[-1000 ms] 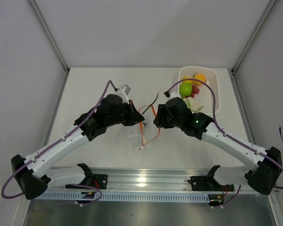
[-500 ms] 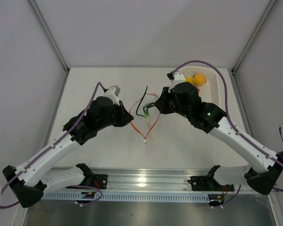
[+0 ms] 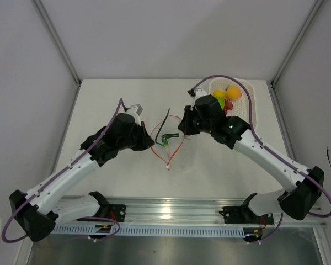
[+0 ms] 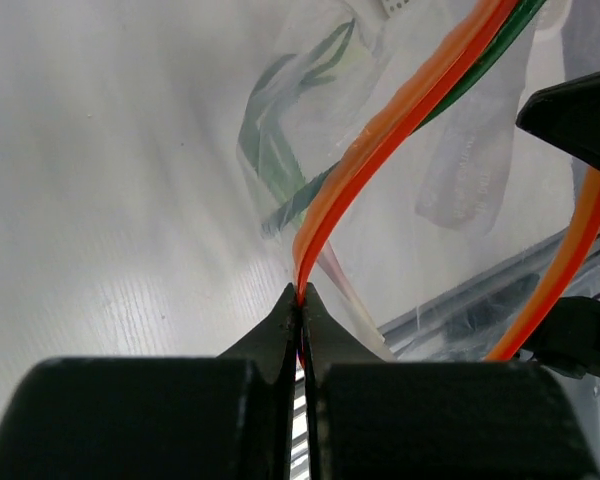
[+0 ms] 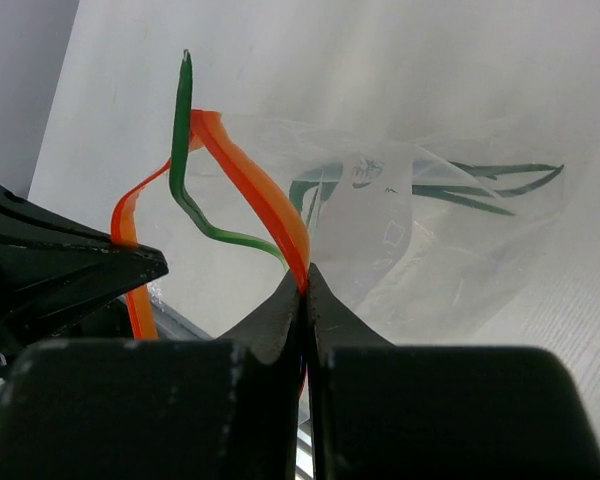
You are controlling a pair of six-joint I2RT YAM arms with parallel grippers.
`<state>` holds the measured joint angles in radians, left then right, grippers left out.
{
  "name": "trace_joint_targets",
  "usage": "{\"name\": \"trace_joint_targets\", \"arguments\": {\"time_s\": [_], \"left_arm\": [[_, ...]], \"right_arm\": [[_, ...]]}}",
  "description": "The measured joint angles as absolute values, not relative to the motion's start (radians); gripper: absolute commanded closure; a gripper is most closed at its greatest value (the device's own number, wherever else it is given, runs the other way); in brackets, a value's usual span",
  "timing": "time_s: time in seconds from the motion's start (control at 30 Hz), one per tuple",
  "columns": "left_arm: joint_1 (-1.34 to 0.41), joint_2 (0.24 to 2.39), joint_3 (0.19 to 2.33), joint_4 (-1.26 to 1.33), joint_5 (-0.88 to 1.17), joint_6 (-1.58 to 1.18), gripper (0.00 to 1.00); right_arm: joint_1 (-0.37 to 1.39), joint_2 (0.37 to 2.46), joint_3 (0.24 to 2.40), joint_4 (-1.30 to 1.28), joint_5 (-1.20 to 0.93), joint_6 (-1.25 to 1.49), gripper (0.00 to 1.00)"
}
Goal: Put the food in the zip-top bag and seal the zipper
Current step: Adjust the zipper food storage bag at the center of the board.
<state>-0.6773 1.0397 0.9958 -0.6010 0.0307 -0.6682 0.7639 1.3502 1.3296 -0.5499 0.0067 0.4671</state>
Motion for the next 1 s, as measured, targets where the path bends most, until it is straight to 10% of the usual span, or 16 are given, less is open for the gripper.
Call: {"name": "trace_joint_targets", "arguments": {"time_s": [0.77,1.0], "left_arm": [[-0.596,0.91,0.953,-0.57,0.078,-0.627,0.99],[-0.569,1.072,0.927,-0.495,0.178,-0.631,0.99]], "right_arm": [[0.762,1.375,1.377,-0.525,-0.009,0.446,1.0],[0.716,1.423,1.391,-0.525,0.0,0.463,0.51]]}}
